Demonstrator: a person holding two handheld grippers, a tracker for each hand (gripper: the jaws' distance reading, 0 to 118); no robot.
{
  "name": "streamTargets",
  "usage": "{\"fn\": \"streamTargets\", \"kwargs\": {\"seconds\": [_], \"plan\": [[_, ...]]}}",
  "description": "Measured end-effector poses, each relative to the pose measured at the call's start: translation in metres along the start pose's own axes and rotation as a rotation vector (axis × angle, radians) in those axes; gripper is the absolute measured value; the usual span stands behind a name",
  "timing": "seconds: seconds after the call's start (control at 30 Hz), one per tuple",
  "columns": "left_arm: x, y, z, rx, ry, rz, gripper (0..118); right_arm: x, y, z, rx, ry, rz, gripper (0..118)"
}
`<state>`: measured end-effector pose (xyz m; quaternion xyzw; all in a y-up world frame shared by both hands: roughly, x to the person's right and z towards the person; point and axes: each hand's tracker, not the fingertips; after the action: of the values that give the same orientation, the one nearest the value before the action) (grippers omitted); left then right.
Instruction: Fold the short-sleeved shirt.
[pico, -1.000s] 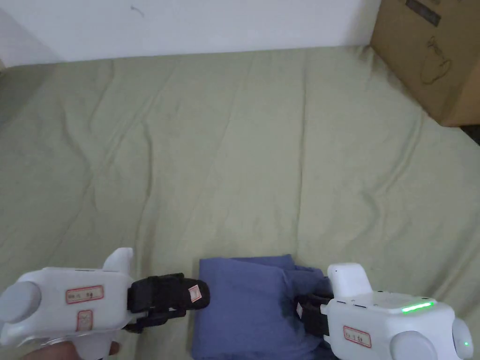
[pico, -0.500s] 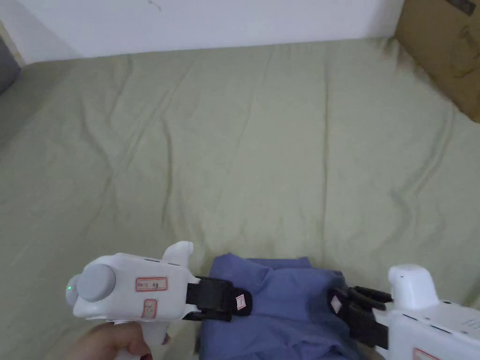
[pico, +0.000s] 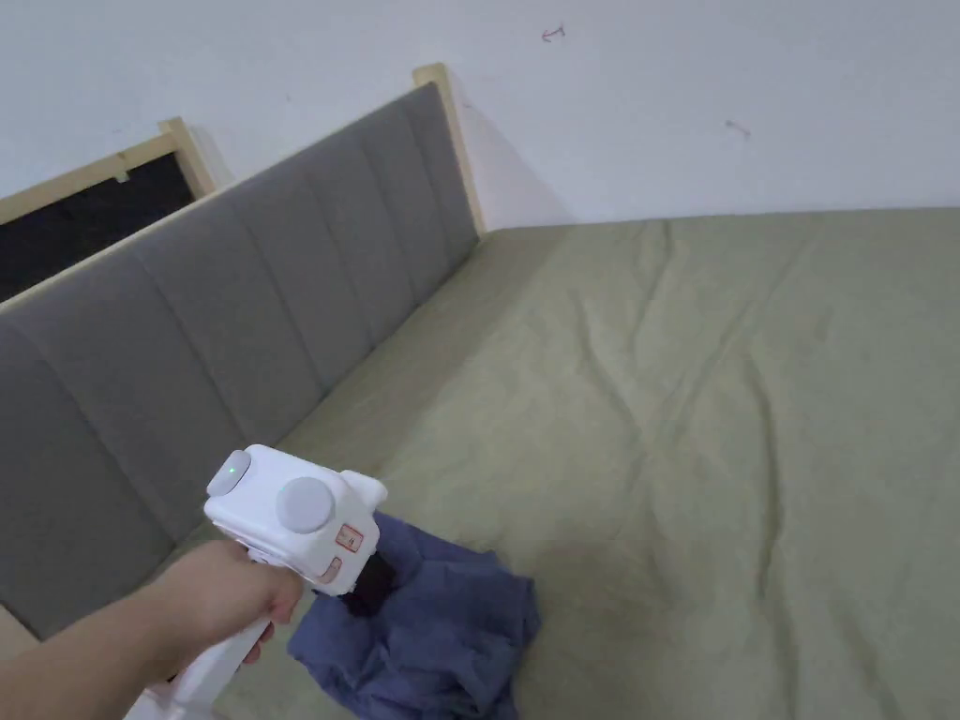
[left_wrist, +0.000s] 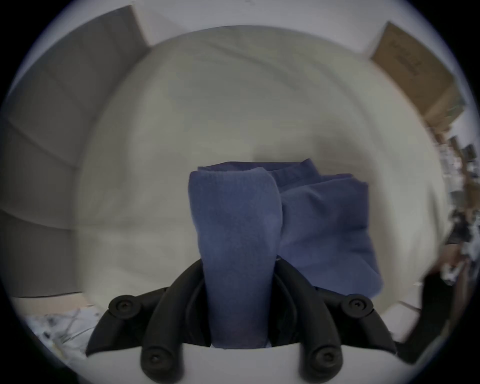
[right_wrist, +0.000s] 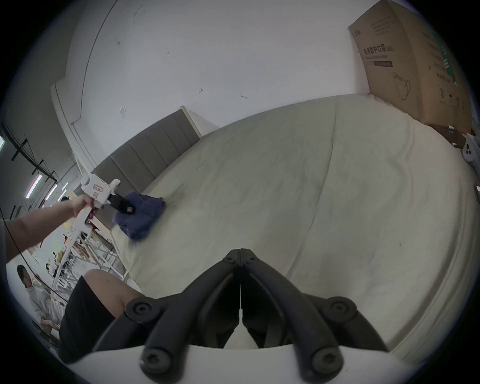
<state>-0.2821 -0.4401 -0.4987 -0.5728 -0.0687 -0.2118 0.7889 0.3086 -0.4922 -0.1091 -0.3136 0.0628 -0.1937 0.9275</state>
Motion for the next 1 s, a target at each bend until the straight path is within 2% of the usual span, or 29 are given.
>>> {"fn": "streamTargets", "kwargs": {"seconds": [0.03, 0.13, 0.27, 0.3, 0.33, 0.4, 0.43, 0.5, 0.57, 0.6, 0.67, 0.7, 0.73, 0.77, 0.8, 0.9, 1.0], "plan": [[-0.016, 0.001, -0.007, -0.028, 0.089, 0.007, 24, -0.005, 0.001, -0.003, -0.010, -0.005, 0.008, 0], [-0.050, 0.002, -0.022, -0.029, 0.235, -0.016, 24, -0.011, 0.003, -0.009, -0.026, -0.021, 0.025, 0], [-0.062, -0.008, -0.028, 0.005, 0.212, 0.040, 25, -0.019, 0.007, -0.016, -0.032, -0.036, 0.044, 0], [-0.062, -0.011, -0.026, 0.036, 0.200, 0.060, 29, -0.022, 0.009, -0.017, -0.033, -0.044, 0.054, 0], [-0.059, -0.015, -0.020, 0.067, 0.221, 0.073, 49, -0.025, 0.012, -0.017, -0.034, -0.054, 0.073, 0], [-0.055, -0.027, 0.002, 0.189, 0.165, 0.127, 103, -0.032, 0.021, -0.013, -0.020, -0.078, 0.112, 0], [-0.048, -0.033, 0.021, 0.244, 0.094, 0.161, 112, -0.036, 0.027, -0.008, 0.001, -0.083, 0.128, 0], [-0.027, -0.044, 0.064, 0.364, 0.018, 0.231, 108, -0.043, 0.039, 0.005, 0.050, -0.096, 0.143, 0], [0.003, -0.065, 0.114, 0.581, -0.078, 0.208, 105, -0.047, 0.049, 0.022, 0.100, -0.108, 0.136, 0], [0.022, -0.073, 0.139, 0.651, -0.096, 0.200, 99, -0.051, 0.054, 0.032, 0.118, -0.121, 0.147, 0], [0.061, -0.092, 0.183, 0.764, -0.129, 0.213, 64, -0.059, 0.063, 0.052, 0.159, -0.164, 0.185, 0], [0.082, -0.102, 0.204, 0.827, -0.164, 0.239, 56, -0.063, 0.066, 0.065, 0.182, -0.186, 0.203, 0], [0.106, -0.110, 0.222, 0.880, -0.198, 0.245, 56, -0.067, 0.069, 0.078, 0.212, -0.209, 0.214, 0], [0.125, -0.117, 0.236, 0.929, -0.205, 0.245, 30, -0.070, 0.072, 0.088, 0.237, -0.227, 0.221, 0], [0.150, -0.128, 0.251, 1.008, -0.182, 0.258, 10, -0.074, 0.074, 0.101, 0.266, -0.250, 0.237, 0], [0.214, -0.151, 0.286, 1.180, -0.144, 0.190, 1, -0.079, 0.074, 0.134, 0.359, -0.339, 0.282, 0], [0.260, -0.169, 0.301, 1.284, -0.178, 0.214, 0, -0.088, 0.069, 0.159, 0.454, -0.444, 0.334, 0]]}}
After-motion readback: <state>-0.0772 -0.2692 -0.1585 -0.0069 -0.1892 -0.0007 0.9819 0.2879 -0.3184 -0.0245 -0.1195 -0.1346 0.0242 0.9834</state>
